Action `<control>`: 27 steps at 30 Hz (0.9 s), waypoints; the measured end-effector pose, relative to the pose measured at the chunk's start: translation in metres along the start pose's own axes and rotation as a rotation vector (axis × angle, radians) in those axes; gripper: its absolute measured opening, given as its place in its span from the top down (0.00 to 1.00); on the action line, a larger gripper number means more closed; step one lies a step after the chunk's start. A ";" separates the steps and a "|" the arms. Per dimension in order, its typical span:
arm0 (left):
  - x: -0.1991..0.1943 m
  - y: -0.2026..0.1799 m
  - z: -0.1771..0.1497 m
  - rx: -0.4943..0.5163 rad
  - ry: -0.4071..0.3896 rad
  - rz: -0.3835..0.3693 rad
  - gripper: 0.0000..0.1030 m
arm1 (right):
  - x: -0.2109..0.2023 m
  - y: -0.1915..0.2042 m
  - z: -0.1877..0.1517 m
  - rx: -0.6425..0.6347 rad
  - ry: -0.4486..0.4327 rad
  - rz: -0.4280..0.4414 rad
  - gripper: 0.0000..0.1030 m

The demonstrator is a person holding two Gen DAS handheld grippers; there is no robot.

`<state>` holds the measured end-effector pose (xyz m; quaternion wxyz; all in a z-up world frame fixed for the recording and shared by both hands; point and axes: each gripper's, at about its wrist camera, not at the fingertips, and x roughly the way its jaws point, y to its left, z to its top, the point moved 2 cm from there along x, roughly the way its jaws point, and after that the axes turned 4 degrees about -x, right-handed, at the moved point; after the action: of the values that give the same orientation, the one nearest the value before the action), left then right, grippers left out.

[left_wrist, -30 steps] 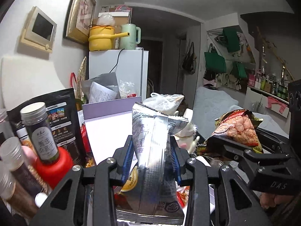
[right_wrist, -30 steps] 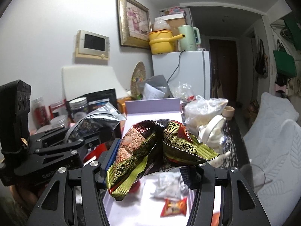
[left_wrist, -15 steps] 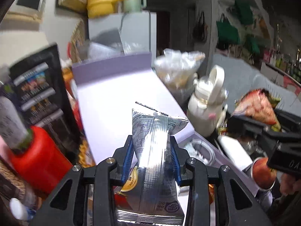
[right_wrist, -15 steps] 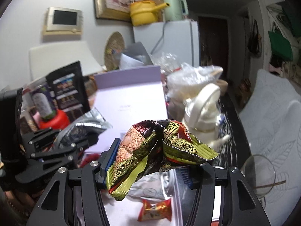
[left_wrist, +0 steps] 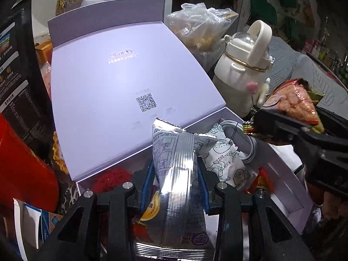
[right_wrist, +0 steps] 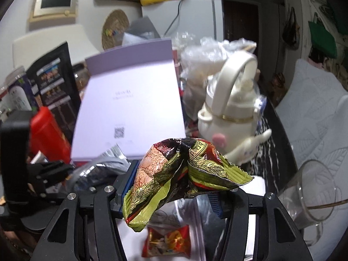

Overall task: Organize soft objects
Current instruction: 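Lower the silver packet and green-gold bag into the lavender box and open both grippers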

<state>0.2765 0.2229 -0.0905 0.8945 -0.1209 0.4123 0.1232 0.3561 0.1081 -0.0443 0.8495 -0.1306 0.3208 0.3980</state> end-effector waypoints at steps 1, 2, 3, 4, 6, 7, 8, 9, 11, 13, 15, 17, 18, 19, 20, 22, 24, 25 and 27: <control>0.002 0.000 -0.001 -0.001 0.013 -0.011 0.65 | 0.004 0.000 -0.002 -0.002 0.015 0.000 0.45; 0.004 0.002 -0.001 -0.012 0.025 -0.030 0.64 | 0.008 0.000 -0.004 -0.004 0.030 0.002 0.45; 0.006 0.004 0.000 -0.028 0.036 -0.046 0.64 | 0.012 0.000 -0.006 -0.006 0.044 0.006 0.45; 0.007 0.007 0.000 -0.044 0.045 -0.060 0.63 | 0.015 0.000 -0.007 -0.004 0.056 0.015 0.45; 0.007 0.009 0.000 -0.053 0.051 -0.063 0.63 | 0.022 0.001 -0.010 0.011 0.085 0.047 0.45; 0.007 0.010 0.000 -0.053 0.052 -0.061 0.63 | 0.025 0.001 -0.012 0.015 0.097 0.057 0.45; 0.007 0.009 0.000 -0.048 0.051 -0.055 0.63 | 0.027 0.001 -0.014 0.012 0.108 0.059 0.45; 0.007 0.009 0.000 -0.043 0.051 -0.049 0.63 | 0.030 0.002 -0.015 0.006 0.122 0.061 0.45; 0.006 0.009 0.000 -0.048 0.053 -0.046 0.63 | 0.037 0.004 -0.018 0.002 0.153 0.065 0.45; 0.008 0.011 0.000 -0.066 0.065 -0.048 0.62 | 0.041 0.002 -0.021 0.015 0.170 0.072 0.45; 0.013 0.013 0.005 -0.079 0.071 -0.045 0.61 | 0.040 0.001 -0.021 0.019 0.169 0.073 0.45; 0.018 0.013 0.007 -0.088 0.084 -0.039 0.60 | 0.041 0.004 -0.022 0.001 0.173 0.061 0.44; 0.018 0.015 0.007 -0.091 0.088 -0.039 0.59 | 0.041 0.005 -0.022 -0.009 0.176 0.054 0.44; 0.018 0.015 0.007 -0.093 0.091 -0.040 0.59 | 0.043 0.006 -0.022 -0.018 0.183 0.050 0.43; 0.019 0.015 0.007 -0.094 0.093 -0.039 0.58 | 0.043 0.007 -0.023 -0.022 0.189 0.050 0.42; 0.021 0.015 0.006 -0.095 0.102 -0.033 0.55 | 0.045 0.007 -0.024 -0.029 0.200 0.059 0.34; 0.023 0.016 0.006 -0.101 0.115 -0.022 0.54 | 0.047 0.010 -0.025 -0.043 0.224 0.072 0.30; 0.024 0.017 0.006 -0.106 0.119 -0.019 0.53 | 0.047 0.011 -0.026 -0.045 0.232 0.066 0.30; 0.025 0.016 0.006 -0.105 0.123 -0.018 0.52 | 0.048 0.012 -0.026 -0.047 0.242 0.058 0.30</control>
<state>0.2916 0.2433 -0.1081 0.8609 -0.1789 0.4585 0.1291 0.3582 0.1322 -0.0945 0.7893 -0.1882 0.4153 0.4113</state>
